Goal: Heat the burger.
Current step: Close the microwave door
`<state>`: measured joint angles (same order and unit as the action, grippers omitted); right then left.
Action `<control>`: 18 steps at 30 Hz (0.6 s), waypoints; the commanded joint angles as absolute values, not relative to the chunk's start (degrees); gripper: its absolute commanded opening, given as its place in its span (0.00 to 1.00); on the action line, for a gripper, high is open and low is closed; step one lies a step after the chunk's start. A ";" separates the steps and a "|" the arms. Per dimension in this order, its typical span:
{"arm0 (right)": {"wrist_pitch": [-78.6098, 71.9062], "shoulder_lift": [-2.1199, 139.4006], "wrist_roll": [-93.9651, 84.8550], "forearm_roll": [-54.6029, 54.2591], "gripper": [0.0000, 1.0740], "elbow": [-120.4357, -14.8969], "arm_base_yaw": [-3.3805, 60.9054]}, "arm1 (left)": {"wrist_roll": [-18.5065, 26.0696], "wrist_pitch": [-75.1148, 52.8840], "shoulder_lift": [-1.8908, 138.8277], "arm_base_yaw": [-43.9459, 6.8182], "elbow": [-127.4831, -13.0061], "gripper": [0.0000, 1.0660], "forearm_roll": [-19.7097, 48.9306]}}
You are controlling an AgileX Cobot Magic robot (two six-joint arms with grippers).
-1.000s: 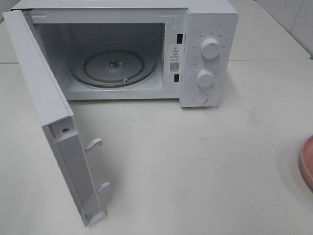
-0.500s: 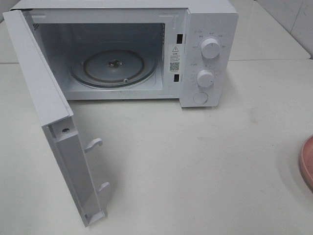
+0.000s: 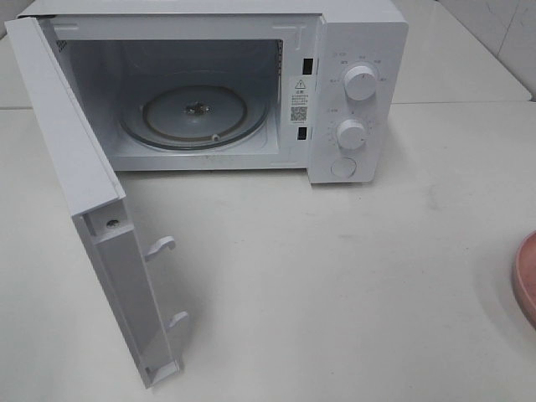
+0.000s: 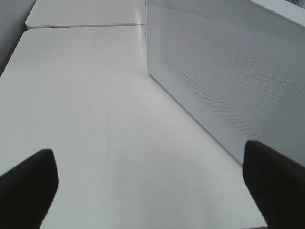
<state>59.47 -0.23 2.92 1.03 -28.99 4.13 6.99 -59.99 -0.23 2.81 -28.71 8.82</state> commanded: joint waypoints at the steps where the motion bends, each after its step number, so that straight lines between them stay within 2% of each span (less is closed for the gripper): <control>1: 59.47 -1.78 2.46 0.86 0.71 -28.99 3.84 | 6.99 -59.53 -1.49 3.04 -28.53 0.99 9.17; 18: 59.47 -1.78 2.46 0.86 0.71 -28.99 3.84 | 6.93 -59.36 -1.49 3.04 -28.53 0.99 10.03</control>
